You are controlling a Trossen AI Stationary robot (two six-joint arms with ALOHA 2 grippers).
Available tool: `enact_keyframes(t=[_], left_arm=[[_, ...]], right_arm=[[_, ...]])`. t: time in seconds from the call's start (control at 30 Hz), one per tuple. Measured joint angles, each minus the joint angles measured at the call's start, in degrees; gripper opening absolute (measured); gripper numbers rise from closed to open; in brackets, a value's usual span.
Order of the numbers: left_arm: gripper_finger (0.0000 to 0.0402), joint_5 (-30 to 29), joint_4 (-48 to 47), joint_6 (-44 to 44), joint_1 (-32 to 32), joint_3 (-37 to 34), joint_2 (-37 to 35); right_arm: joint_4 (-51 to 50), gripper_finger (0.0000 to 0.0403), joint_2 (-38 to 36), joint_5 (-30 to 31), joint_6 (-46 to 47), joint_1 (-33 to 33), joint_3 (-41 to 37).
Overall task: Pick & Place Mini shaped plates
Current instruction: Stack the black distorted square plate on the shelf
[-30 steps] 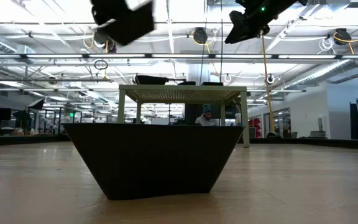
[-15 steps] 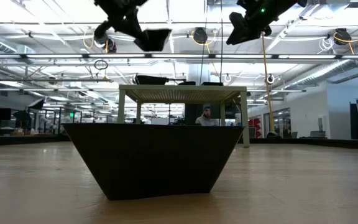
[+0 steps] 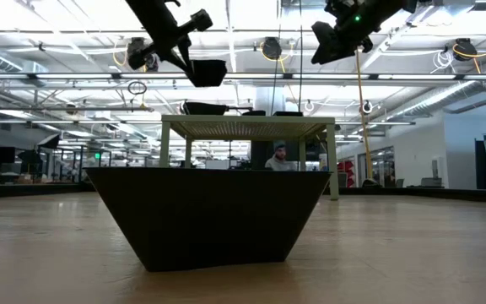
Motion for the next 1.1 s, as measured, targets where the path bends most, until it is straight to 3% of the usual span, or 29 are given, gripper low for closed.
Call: enact_keyframes(t=[0.13, 0.53, 0.87, 1.1], left_arm=[[0.0011, -3.6, -0.9, -2.0, -0.8, 0.0, 0.0], [0.0015, -3.7, -5.1, -9.4, -1.8, -0.1, 3.5], [0.0005, -3.3, -5.3, -9.1, -2.0, 0.0, 5.4], [0.0021, -3.6, -3.7, -8.8, -1.6, -0.1, 6.4]], right_arm=[[0.0, 0.0130, 0.0, 0.0, -0.1, 0.0, 0.0], [0.0, 0.0130, 0.0, 0.0, -0.4, 0.0, 0.0], [0.0, 0.0130, 0.0, 0.0, -0.4, 0.0, 0.0], [-0.1, 0.0130, 0.0, 0.0, -0.4, 0.0, 0.0]])
